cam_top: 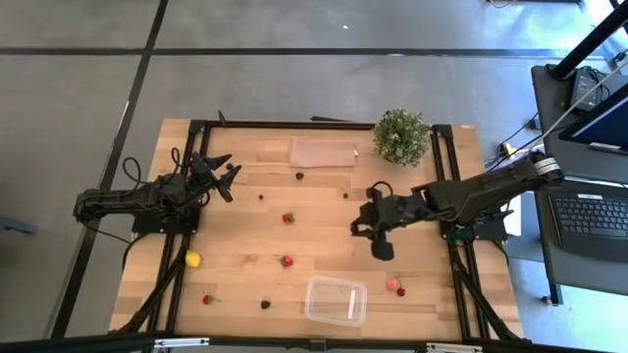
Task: Pick and placing Produce into tupperware
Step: Put the bottom black cherry into the transparent container, then put the peach into the transparent container
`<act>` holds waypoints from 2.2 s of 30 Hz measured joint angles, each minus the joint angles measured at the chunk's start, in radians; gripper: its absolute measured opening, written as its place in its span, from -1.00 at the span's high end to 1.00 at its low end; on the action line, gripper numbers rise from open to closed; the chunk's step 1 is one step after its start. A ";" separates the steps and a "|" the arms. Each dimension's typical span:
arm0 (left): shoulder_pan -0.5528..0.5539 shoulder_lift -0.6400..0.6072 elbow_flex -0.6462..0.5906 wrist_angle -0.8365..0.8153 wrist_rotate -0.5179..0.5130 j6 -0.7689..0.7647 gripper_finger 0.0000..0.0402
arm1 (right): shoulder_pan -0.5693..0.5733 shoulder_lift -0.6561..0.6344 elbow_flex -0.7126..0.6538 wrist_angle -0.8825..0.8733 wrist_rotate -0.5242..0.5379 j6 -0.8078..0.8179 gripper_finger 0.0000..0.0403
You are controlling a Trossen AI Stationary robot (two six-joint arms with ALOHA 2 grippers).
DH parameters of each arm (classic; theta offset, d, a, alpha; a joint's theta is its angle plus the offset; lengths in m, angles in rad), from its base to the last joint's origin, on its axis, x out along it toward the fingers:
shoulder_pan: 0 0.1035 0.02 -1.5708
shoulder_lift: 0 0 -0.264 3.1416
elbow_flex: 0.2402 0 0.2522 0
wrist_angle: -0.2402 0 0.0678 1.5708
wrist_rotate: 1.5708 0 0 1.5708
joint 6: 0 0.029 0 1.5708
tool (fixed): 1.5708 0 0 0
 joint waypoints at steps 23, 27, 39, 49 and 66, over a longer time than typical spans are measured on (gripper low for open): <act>0.000 0.000 0.000 0.003 0.004 -0.007 -0.14 | 0.319 0.583 0.569 -0.397 -0.013 0.020 0.42; 0.000 0.000 0.000 0.004 0.008 -0.007 -0.14 | 0.343 0.658 0.569 -0.387 -0.012 0.073 0.41; 0.000 0.000 0.000 0.005 0.008 -0.007 -0.14 | 0.358 0.787 0.569 -0.355 -0.011 0.160 0.40; 0.000 0.000 0.000 0.006 0.008 -0.002 -0.14 | 0.357 0.788 0.569 -0.355 -0.019 0.153 0.24; 0.000 0.000 0.000 0.004 0.008 0.001 -0.14 | 0.391 0.551 0.648 -0.660 0.146 0.187 -0.12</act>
